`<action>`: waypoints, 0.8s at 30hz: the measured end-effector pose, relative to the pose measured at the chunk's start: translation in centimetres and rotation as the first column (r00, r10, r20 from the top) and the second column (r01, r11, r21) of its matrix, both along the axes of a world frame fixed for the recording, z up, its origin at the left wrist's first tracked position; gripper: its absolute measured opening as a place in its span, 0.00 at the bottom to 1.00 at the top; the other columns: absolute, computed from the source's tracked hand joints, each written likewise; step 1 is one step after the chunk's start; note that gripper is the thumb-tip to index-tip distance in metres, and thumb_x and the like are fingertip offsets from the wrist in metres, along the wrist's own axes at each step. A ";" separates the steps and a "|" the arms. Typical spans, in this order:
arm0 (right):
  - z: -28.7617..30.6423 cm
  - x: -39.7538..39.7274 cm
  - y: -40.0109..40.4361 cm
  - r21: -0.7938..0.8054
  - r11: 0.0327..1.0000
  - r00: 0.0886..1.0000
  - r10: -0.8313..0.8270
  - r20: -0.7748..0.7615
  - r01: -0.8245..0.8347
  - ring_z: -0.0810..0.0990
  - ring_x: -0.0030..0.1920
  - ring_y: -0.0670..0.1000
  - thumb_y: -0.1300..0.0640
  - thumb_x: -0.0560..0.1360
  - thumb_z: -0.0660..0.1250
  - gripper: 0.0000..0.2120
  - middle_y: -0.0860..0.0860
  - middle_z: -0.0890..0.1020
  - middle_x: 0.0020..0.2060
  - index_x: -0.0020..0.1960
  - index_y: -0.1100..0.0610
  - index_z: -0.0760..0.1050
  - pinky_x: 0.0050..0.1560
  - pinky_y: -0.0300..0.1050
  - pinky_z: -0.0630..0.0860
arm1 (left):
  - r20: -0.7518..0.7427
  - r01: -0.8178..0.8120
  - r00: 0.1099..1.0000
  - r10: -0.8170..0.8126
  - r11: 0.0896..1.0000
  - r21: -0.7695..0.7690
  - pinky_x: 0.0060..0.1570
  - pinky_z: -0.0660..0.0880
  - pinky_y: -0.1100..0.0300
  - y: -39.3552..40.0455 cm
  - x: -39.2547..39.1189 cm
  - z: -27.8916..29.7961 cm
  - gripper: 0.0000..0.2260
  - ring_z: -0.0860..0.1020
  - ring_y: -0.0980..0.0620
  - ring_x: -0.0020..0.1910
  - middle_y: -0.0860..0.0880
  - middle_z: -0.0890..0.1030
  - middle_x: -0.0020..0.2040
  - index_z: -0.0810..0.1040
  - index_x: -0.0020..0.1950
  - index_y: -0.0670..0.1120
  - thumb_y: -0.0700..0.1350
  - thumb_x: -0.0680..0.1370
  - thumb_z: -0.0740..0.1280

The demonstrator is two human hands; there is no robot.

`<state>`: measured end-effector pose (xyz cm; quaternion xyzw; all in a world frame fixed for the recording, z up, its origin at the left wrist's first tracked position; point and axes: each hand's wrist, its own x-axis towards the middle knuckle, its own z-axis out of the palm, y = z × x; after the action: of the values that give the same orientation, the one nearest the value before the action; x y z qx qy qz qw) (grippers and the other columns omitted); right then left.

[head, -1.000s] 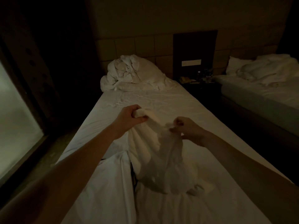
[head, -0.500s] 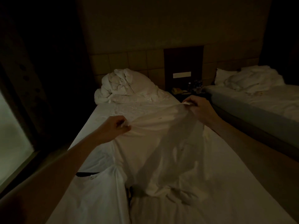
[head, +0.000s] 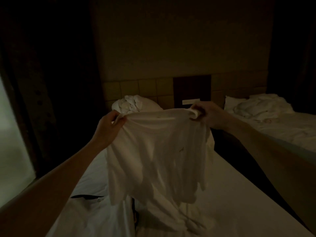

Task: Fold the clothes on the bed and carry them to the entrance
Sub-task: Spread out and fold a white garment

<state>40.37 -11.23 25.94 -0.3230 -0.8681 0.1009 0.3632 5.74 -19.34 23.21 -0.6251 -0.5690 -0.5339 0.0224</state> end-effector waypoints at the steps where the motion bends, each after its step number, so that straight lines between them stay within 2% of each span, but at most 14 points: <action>1: 0.5 0.3 -0.4 0.002 1.000 0.998 -0.008 -0.059 0.008 0.79 0.47 0.42 0.60 0.74 0.73 0.09 0.43 0.79 0.44 0.47 0.47 0.76 0.47 0.38 0.72 | -0.012 -0.039 0.999 0.040 0.996 0.075 0.38 0.69 0.60 -0.7 0.4 0.5 0.08 0.74 0.58 0.35 0.52 0.76 0.35 0.77 0.41 0.45 0.47 0.78 0.69; 3: 1.6 1.0 -1.9 -0.021 0.999 0.981 -0.038 -0.188 0.034 0.78 0.43 0.39 0.60 0.75 0.72 0.09 0.43 0.80 0.42 0.43 0.46 0.77 0.43 0.36 0.73 | 0.011 -0.101 0.995 0.100 0.980 0.169 0.36 0.71 0.59 -2.2 1.0 1.9 0.11 0.76 0.55 0.34 0.50 0.78 0.34 0.79 0.39 0.46 0.52 0.75 0.72; 5: 2.7 1.7 -3.4 -0.062 0.997 0.942 -0.059 -0.330 0.041 0.80 0.38 0.44 0.56 0.77 0.70 0.04 0.48 0.81 0.40 0.43 0.51 0.80 0.38 0.37 0.75 | 0.044 -0.137 0.990 0.131 0.962 0.236 0.33 0.72 0.57 -3.7 1.7 3.5 0.17 0.76 0.50 0.31 0.47 0.78 0.31 0.78 0.35 0.45 0.58 0.73 0.72; 7: 4.0 2.3 -5.3 -0.072 0.997 0.894 -0.046 -0.446 0.015 0.81 0.38 0.48 0.51 0.77 0.69 0.10 0.53 0.82 0.40 0.47 0.58 0.82 0.37 0.39 0.77 | 0.088 -0.169 0.985 0.149 0.936 0.310 0.31 0.73 0.53 -5.0 2.6 5.1 0.22 0.76 0.45 0.30 0.43 0.78 0.30 0.78 0.34 0.42 0.61 0.73 0.70; 9: 5.3 2.8 -7.1 -0.066 0.998 0.839 -0.016 -0.544 -0.023 0.82 0.37 0.46 0.51 0.76 0.70 0.10 0.51 0.83 0.39 0.46 0.57 0.82 0.36 0.38 0.78 | 0.128 -0.184 0.981 0.145 0.908 0.376 0.32 0.72 0.52 -6.3 3.8 6.7 0.22 0.74 0.48 0.29 0.42 0.77 0.30 0.78 0.34 0.40 0.59 0.74 0.70; 11: 6.5 3.4 -8.7 -0.047 0.997 0.809 0.022 -0.587 -0.062 0.83 0.37 0.44 0.51 0.76 0.70 0.07 0.49 0.84 0.39 0.45 0.54 0.83 0.35 0.36 0.78 | 0.143 -0.181 0.981 0.131 0.879 0.440 0.34 0.71 0.54 -7.1 4.7 8.1 0.20 0.73 0.52 0.30 0.46 0.76 0.29 0.78 0.35 0.42 0.59 0.74 0.70; 14: 8.1 4.2 -9.9 -0.005 0.997 0.817 0.057 -0.574 -0.073 0.84 0.38 0.43 0.52 0.75 0.71 0.07 0.49 0.84 0.41 0.47 0.55 0.82 0.35 0.34 0.78 | 0.135 -0.177 0.983 0.124 0.838 0.516 0.34 0.72 0.55 -7.9 5.4 9.8 0.22 0.73 0.53 0.31 0.51 0.75 0.29 0.78 0.36 0.46 0.65 0.71 0.68; 17: 9.1 4.6 -9.6 -0.001 0.998 0.840 0.052 -0.540 -0.062 0.83 0.38 0.42 0.52 0.75 0.71 0.08 0.49 0.84 0.42 0.49 0.56 0.82 0.36 0.33 0.77 | 0.119 -0.216 0.976 0.180 0.819 0.531 0.36 0.76 0.52 -7.4 5.5 10.6 0.24 0.77 0.50 0.33 0.50 0.77 0.31 0.78 0.36 0.47 0.69 0.68 0.67; 21: 8.5 3.4 -6.0 0.002 1.000 0.890 -0.015 -0.456 0.018 0.82 0.35 0.40 0.50 0.72 0.74 0.05 0.45 0.84 0.37 0.43 0.52 0.83 0.35 0.33 0.77 | 0.042 -0.342 0.930 0.364 0.819 0.460 0.38 0.77 0.48 -3.6 4.1 9.5 0.29 0.79 0.45 0.37 0.47 0.81 0.35 0.78 0.38 0.46 0.74 0.66 0.63; 24: 6.7 2.2 -1.9 -0.011 0.994 0.931 -0.102 -0.350 0.104 0.82 0.36 0.43 0.44 0.68 0.75 0.10 0.46 0.84 0.35 0.41 0.51 0.83 0.37 0.39 0.77 | -0.046 -0.363 0.914 0.402 0.865 0.347 0.41 0.75 0.53 0.6 3.2 7.3 0.27 0.80 0.43 0.42 0.46 0.83 0.40 0.79 0.39 0.49 0.74 0.67 0.64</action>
<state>42.58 -13.13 32.67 -0.3436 -0.7718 0.1343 0.5179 8.95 -18.78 30.47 -0.5171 -0.5816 -0.5690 0.2657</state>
